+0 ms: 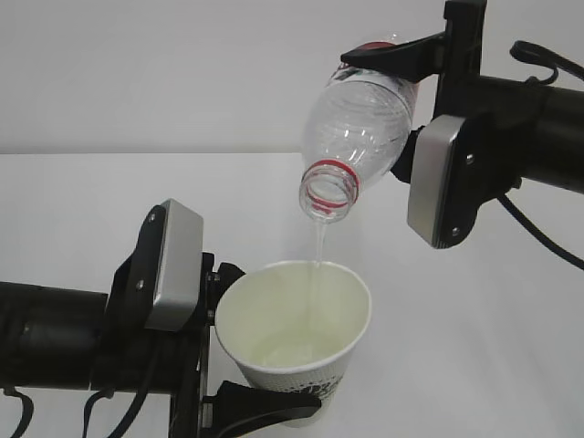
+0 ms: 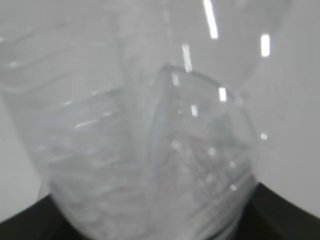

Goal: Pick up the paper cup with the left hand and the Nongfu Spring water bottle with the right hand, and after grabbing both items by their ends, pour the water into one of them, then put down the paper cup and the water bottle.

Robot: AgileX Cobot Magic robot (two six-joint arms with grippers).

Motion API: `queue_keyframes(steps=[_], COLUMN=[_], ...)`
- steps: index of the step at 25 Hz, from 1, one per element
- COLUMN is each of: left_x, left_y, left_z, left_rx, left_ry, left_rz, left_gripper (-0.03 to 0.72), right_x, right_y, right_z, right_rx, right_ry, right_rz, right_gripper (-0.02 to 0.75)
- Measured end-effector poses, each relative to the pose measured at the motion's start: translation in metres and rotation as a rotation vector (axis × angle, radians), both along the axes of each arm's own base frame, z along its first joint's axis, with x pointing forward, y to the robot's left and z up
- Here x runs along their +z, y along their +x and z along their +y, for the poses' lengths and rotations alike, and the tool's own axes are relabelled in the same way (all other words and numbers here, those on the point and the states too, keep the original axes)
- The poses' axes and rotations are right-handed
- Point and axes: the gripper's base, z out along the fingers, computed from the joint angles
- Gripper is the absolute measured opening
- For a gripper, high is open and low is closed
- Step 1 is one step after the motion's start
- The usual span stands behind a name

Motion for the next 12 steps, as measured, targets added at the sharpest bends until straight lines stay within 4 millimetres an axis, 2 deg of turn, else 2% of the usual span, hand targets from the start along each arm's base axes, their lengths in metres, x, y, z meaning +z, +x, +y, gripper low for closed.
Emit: queue_keyframes(steps=[12], left_x=[-0.0001], left_y=[-0.0001], left_z=[0.0000], left_rx=[-0.001], left_ry=[0.001], left_rz=[0.000], left_gripper=[0.570], right_x=[0.0000], right_y=[0.0000], right_z=[0.0000], right_rx=[0.001], right_ry=[-0.006], right_rz=[-0.007], right_gripper=[0.479])
